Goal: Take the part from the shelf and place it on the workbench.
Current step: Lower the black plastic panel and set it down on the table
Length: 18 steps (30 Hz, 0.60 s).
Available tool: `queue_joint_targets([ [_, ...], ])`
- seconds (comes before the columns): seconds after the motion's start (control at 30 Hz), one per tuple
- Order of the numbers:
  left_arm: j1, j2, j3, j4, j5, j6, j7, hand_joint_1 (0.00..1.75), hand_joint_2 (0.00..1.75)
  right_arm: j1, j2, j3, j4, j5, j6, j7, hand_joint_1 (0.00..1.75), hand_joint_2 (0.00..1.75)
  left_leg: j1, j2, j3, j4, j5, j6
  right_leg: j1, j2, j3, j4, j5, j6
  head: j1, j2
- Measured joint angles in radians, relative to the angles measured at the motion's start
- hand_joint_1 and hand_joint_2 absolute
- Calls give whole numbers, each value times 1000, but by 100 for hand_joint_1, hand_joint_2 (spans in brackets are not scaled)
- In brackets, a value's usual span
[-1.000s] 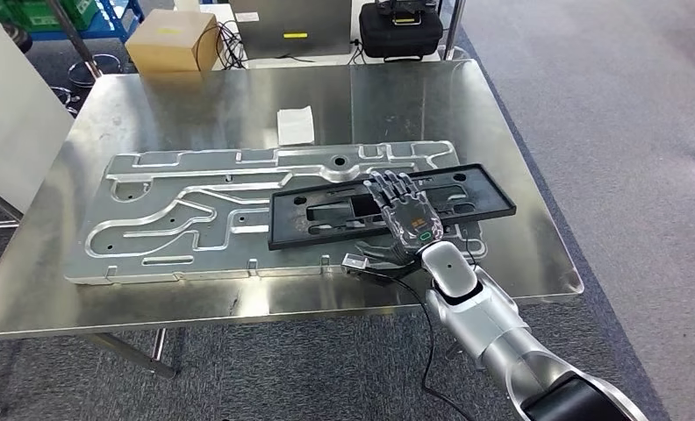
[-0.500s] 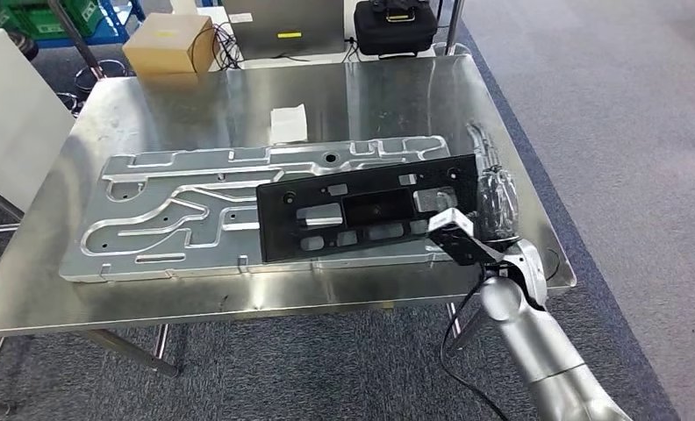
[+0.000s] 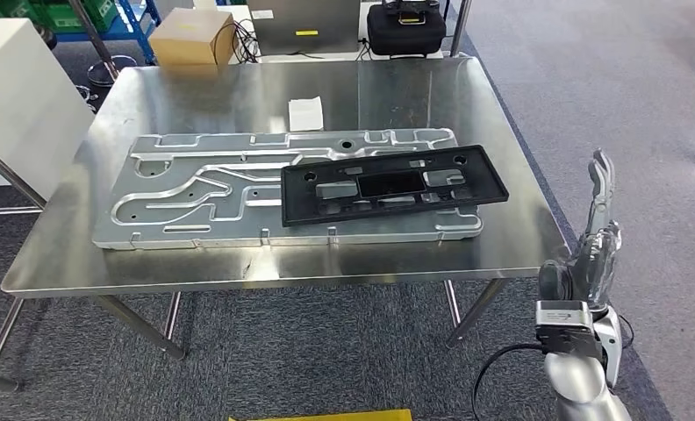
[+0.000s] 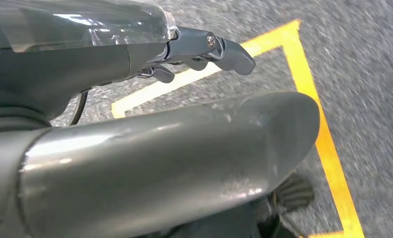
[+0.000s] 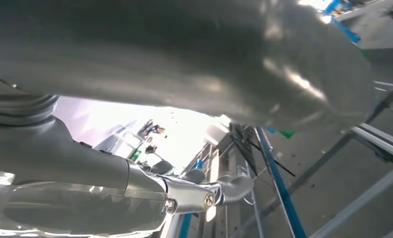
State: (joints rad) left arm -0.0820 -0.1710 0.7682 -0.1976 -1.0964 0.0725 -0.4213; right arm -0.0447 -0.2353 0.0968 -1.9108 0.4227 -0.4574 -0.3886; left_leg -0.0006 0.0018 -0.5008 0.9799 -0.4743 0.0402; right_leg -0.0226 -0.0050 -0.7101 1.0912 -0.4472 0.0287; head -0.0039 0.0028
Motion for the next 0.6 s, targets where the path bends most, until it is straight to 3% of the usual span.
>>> queue_joint_targets([
  [0.07, 0, 0, 1, 0, -1, -4, -3, 0, 0, 30, 0, -15, -7, -1, 0, -7, 0, 0, -1, 2, -31, 2, 24, 5, 0, 2, -29, 128, -100, 6, 3, 0],
  [0.1, 0, 0, 1, 0, -1, -7, -4, 0, 0, 43, 0, -21, -8, -1, 0, -11, 0, 0, -1, 3, -48, 5, 35, 4, -1, 2, -33, 180, -118, 9, 3, 0],
  [0.13, 0, -1, 2, 0, -2, -9, -5, 0, 0, 55, 0, -25, -9, -1, 0, -14, 0, 0, -2, 4, -66, 9, 46, 2, -1, 2, -22, 206, -112, 11, 3, 0],
  [0.17, 0, -1, 2, 0, -3, -10, -6, 0, 0, 65, 1, -29, -9, -1, 0, -17, 0, 0, -1, 5, -84, 14, 55, -1, -2, 2, 5, 197, -90, 12, 3, 0],
  [0.2, 0, -2, 3, 0, -4, -12, -6, 0, 0, 72, 1, -32, -10, -1, 1, -19, 0, 0, -1, 6, -101, 21, 63, -4, -4, 2, 51, 153, -67, 12, 3, 0],
  [0.27, -1, -4, 3, 0, -6, -11, -8, 0, 0, 82, 2, -37, -14, 0, 5, -25, 0, 0, -2, 6, -127, 38, 74, -14, -4, 4, 160, 18, -68, 8, 3, 0],
  [0.3, -2, -5, 3, 0, -6, -10, -9, 0, 0, 87, 3, -39, -17, 0, 9, -28, 0, 0, -3, 6, -135, 45, 80, -20, -2, 5, 197, -35, -80, 3, 3, 0],
  [0.33, -2, -6, 3, 0, -8, -8, -10, 0, 0, 92, 4, -41, -19, 2, 13, -30, 0, 0, -5, 6, -140, 49, 86, -26, 1, 7, 214, -65, -92, -3, 3, 0],
  [0.4, 0, -6, 4, 0, -10, -5, -10, 0, 0, 102, 7, -42, -20, 5, 19, -33, 0, 0, -4, 4, -145, 49, 98, -39, 3, 6, 207, -75, -83, -20, 4, 0],
  [0.43, 1, -6, 4, 0, -10, -4, -10, 0, 0, 105, 9, -42, -20, 8, 20, -33, 0, 0, -2, 3, -151, 56, 87, -45, 2, 3, 199, -75, -73, -29, 4, 0],
  [0.47, 3, -6, 5, 0, -11, -2, -10, 0, 0, 108, 12, -42, -20, 11, 21, -34, 0, 0, 0, 2, -160, 78, 57, -51, 1, 1, 188, -77, -61, -37, 2, 0],
  [0.57, 5, -6, 5, 0, -11, 4, -10, 0, 0, 118, 23, -42, -20, 23, 25, -41, 0, 0, 4, 2, -200, 241, -100, -65, 2, -2, 142, -76, -23, -50, -2, 0],
  [0.6, 5, -6, 5, 0, -11, 5, -10, 0, 0, 121, 27, -42, -20, 27, 25, -43, 0, 0, 5, 2, -206, 298, -129, -67, 3, -2, 124, -75, -10, -50, -3, 0],
])
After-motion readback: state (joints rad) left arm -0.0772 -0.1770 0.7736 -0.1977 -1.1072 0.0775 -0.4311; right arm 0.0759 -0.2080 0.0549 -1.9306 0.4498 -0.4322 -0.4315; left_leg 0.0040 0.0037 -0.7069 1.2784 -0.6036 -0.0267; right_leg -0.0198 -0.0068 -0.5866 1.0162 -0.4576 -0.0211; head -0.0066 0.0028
